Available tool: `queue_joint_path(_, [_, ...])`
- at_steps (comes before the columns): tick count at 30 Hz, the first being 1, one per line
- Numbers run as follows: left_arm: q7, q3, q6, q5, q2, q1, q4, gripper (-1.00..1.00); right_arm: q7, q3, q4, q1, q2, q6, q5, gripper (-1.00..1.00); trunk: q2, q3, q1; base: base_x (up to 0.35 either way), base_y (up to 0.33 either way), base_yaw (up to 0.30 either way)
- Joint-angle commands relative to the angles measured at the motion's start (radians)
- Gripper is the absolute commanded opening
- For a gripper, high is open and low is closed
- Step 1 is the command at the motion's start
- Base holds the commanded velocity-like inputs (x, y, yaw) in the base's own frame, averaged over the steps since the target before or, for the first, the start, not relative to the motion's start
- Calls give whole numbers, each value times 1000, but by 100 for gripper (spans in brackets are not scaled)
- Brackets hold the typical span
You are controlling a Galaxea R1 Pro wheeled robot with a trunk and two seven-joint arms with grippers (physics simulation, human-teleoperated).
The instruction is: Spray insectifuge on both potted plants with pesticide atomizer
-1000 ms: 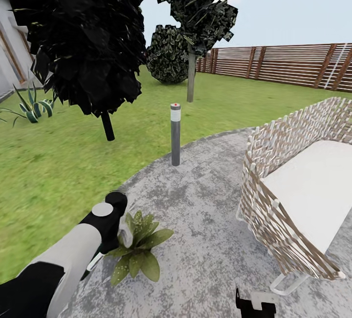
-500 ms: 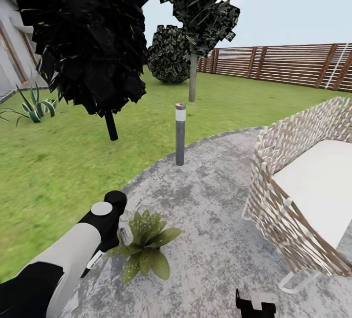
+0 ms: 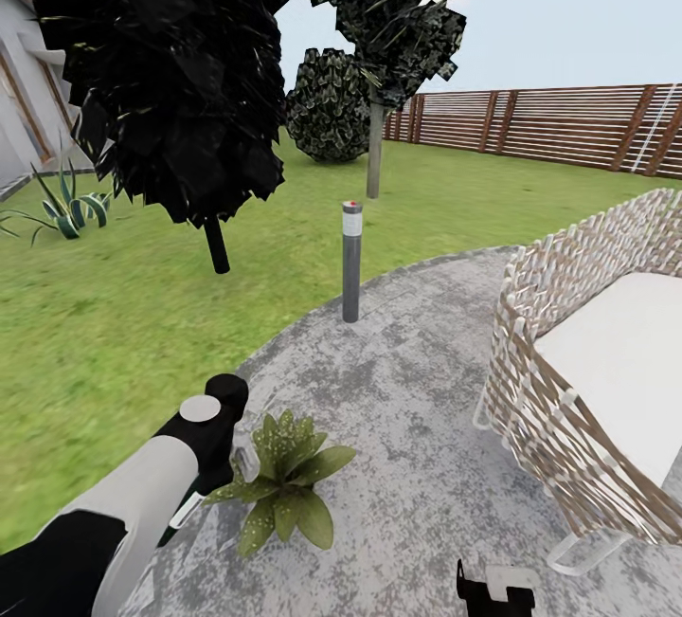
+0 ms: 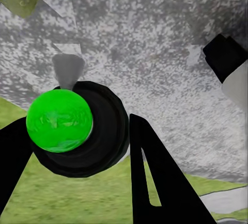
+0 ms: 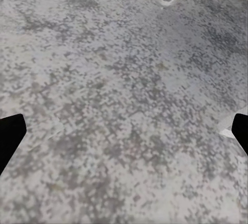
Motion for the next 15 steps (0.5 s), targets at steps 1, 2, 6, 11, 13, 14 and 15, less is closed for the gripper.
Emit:
queue_joint_path(1, [-9,0,10,-7,0,0,-2,-100,-3,9,0,-1,0,-2,-8,100,0,-1,0,0,0,0])
queue_joint_path(2, [-9,2,10,-7,0,0,-2,-100,-3,9,0,-1,0,-2,-8,100,0,-1,0,91,0,0])
queue_joint_path(6, [-9,3,10,-8,0,0,-1,-100,-3,9,0,0,0,-2,-8,100,0,-1,0,271,0,0])
queue_joint_path(11, [-9,1,10,-8,1,0,0,-100,-3,9,0,0,1,-2,-9,100,0,-3,0,319,0,0])
queue_joint_path(13, [-9,-1,10,-8,0,0,1,-100,-3,9,-1,-1,1,-2,-9,100,0,-6,0,184,0,0])
queue_joint_path(14, [-9,-2,10,-7,0,0,1,-100,-3,9,-1,0,1,-2,-9,100,0,-7,0,66,0,0])
queue_joint_path(15, [-9,-2,10,-7,-1,1,3,-100,-4,9,-1,-1,1,-2,-9,100,0,-7,0,17,0,0])
